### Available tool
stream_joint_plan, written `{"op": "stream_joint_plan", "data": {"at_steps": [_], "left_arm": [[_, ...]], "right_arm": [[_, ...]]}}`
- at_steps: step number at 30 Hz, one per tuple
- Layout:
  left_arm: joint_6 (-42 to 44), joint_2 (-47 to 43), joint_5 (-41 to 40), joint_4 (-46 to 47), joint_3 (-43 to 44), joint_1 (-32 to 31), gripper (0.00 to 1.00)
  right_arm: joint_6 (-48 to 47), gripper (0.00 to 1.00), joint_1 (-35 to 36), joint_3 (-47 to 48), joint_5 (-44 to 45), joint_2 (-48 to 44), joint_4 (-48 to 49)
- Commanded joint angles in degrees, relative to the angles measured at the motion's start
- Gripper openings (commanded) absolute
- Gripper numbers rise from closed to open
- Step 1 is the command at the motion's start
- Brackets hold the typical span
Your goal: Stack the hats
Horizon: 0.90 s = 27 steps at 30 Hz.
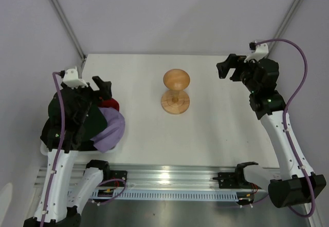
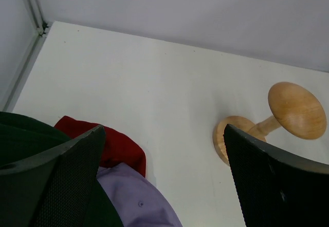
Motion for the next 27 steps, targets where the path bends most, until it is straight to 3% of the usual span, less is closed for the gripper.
{"op": "stream_joint_plan", "data": {"at_steps": [1, 4, 8, 10, 13, 20, 27], "left_arm": [[-2.4, -0.8, -7.9, -1.8, 4.7, -0.1, 1.0], [-4.6, -2.2, -15.4, -4.2, 5.7, 0.0, 1.0], [-6.5, -2.1, -28.6, -10.8, 10.9, 0.0, 1.0], [-3.7, 0.4, -42.3, -15.6, 14.1, 0.0, 1.0], [1.9, 3.4, -53.5, -15.9, 15.2, 1.2, 0.99], [6.9, 12.8, -33.4, -16.6, 15.6, 11.7, 0.99], [7.7, 23.1, -34.0, -17.1, 15.1, 14.1, 0.99]], "right_arm": [[0.4, 0.99, 1.1, -0.6, -5.8, -0.1, 3.4], [0.4, 1.0, 3.0, -2.0, -10.1, 1.0, 6.8], [-0.9, 0.99, 6.4, -1.4, -9.5, 3.3, 7.9], [-1.5, 0.99, 7.1, -0.7, -7.6, 5.0, 6.8], [-0.8, 0.99, 7.1, -0.9, -5.1, 6.0, 7.9], [0.8, 0.99, 7.1, -1.8, -9.4, 7.3, 10.9], [-1.3, 0.99, 6.9, -1.8, -6.6, 6.9, 10.2]]}}
